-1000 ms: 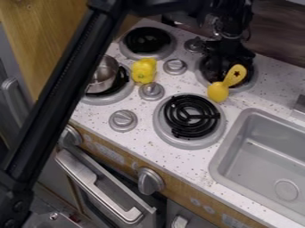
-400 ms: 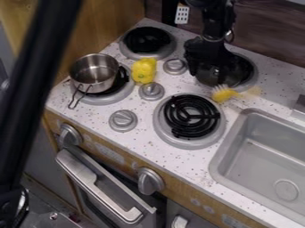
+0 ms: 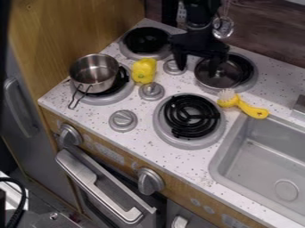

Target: Put the lid on upper right burner

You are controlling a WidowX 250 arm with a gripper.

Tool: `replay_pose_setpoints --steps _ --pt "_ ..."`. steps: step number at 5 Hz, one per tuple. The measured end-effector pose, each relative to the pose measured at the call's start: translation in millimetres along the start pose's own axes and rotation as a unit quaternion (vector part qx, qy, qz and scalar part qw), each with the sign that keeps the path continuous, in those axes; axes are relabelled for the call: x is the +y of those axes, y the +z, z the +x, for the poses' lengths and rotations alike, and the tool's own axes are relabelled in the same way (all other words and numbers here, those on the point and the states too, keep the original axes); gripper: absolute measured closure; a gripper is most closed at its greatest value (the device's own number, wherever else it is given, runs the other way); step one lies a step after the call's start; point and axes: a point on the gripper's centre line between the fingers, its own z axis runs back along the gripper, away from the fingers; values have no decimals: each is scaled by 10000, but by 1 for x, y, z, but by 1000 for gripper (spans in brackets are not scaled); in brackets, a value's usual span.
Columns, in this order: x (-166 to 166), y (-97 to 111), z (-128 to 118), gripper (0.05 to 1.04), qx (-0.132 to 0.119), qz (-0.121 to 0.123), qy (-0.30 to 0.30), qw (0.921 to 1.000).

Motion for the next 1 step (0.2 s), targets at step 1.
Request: replay_pose_setpoints --steps 1 --pt "3 8 -9 84 108 8 -76 9999"
